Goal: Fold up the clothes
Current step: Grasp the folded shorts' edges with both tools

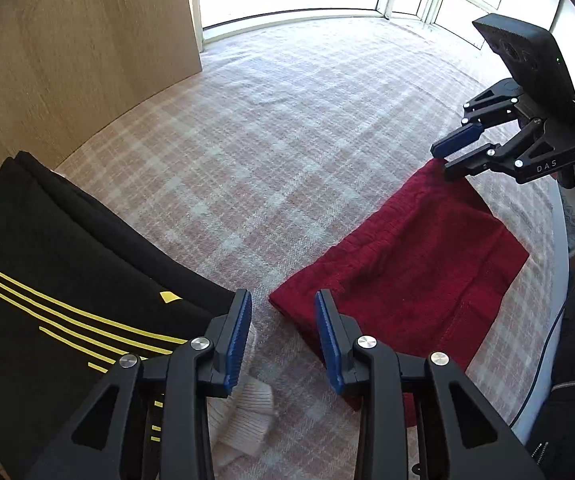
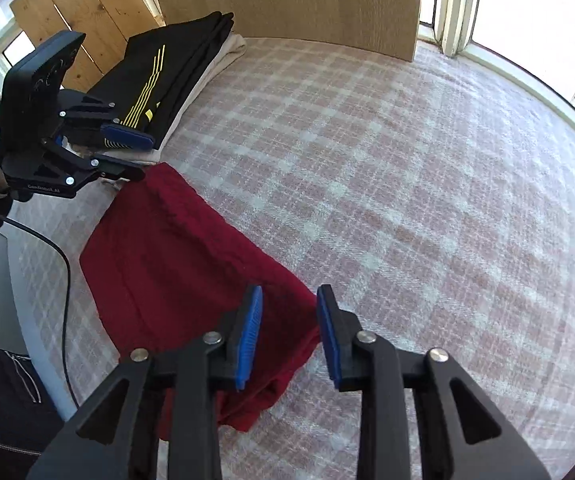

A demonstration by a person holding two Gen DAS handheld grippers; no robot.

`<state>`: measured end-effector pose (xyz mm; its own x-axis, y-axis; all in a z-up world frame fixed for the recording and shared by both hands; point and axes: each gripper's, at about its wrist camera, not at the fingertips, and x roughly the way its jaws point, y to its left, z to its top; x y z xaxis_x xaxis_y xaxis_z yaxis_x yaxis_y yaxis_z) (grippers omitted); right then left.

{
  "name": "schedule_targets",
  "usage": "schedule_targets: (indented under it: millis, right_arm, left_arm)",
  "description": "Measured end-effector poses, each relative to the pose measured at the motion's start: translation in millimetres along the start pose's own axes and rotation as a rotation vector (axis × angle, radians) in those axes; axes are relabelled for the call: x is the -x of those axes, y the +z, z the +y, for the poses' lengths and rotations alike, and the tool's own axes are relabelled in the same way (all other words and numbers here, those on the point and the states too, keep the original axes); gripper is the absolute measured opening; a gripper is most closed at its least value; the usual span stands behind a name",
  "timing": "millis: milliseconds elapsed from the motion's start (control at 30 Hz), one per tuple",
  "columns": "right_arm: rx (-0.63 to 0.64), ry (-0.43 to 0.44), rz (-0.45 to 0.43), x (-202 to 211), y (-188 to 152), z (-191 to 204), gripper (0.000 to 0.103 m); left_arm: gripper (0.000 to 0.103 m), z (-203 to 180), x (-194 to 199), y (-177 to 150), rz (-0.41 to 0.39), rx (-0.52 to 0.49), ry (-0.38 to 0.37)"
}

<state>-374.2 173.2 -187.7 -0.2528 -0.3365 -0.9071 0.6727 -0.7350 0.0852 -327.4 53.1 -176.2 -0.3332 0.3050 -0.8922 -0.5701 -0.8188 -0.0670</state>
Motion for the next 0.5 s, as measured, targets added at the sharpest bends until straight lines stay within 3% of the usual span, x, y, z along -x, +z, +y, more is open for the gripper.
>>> schedule_targets:
  millis: [67, 233, 500]
  right_arm:
    - [0.019, 0.002, 0.008, 0.5, 0.5, -2.0, 0.052]
    - [-0.092, 0.096, 0.033, -11.7, -1.8, -27.7, 0.052]
    - [-0.085, 0.106, 0.057, -23.1, -1.4, -31.3, 0.052]
  left_arm:
    - [0.032, 1.4, -6.2, 2.0, 0.022, -0.02, -0.006]
    - [0.032, 2.2, -24.6, 3.6, 0.087, -0.072, -0.007]
    - [0.038, -0.9, -35.7, 4.6, 0.121, -0.101, -0.029]
